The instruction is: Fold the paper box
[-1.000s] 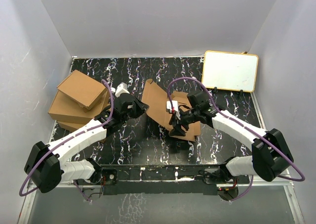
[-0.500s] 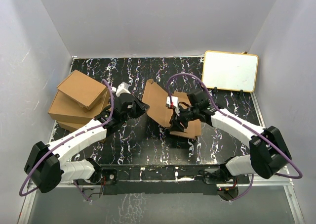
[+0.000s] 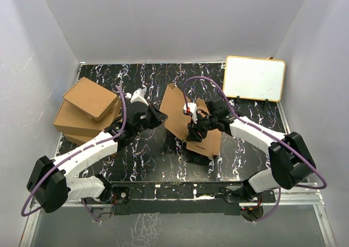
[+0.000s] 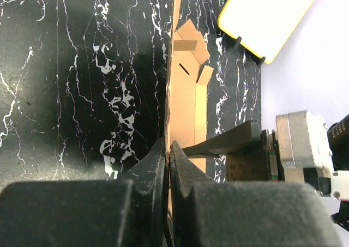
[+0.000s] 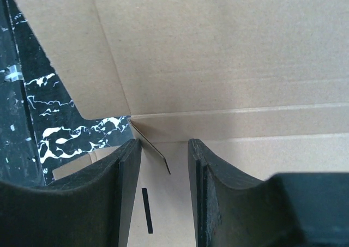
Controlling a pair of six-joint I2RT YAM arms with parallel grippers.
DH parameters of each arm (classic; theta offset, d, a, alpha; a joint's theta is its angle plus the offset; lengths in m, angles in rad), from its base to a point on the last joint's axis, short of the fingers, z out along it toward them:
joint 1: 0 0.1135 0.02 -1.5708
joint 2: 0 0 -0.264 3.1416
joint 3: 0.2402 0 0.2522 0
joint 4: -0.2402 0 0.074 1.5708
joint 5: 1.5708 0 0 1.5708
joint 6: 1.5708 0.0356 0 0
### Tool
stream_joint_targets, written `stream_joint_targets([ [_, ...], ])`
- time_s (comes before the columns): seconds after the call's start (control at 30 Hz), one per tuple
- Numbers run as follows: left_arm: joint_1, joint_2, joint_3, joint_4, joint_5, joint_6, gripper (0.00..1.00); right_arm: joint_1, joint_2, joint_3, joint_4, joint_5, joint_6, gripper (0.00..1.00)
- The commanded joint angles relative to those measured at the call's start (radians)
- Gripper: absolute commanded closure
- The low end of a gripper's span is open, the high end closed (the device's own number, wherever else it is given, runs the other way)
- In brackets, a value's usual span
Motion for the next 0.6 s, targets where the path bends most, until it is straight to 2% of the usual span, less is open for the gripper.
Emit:
stream_joint_targets([
  [0.0, -0.005, -0.018, 0.003, 0.02, 0.031, 0.03, 1.0, -0.002, 0.001, 0.045, 0.061, 0.082, 0.021, 0.56],
  [0.3, -0.004, -0.001, 0.021, 0.011, 0.06, 0.09, 1.0, -0.014, 0.013, 0.064, 0.069, 0.167, 0.059, 0.48],
  [0.57, -0.004, 0.001, 0.031, -0.01, 0.086, 0.154, 1.0, -0.068, -0.03, 0.046, 0.073, 0.071, 0.076, 0.46],
])
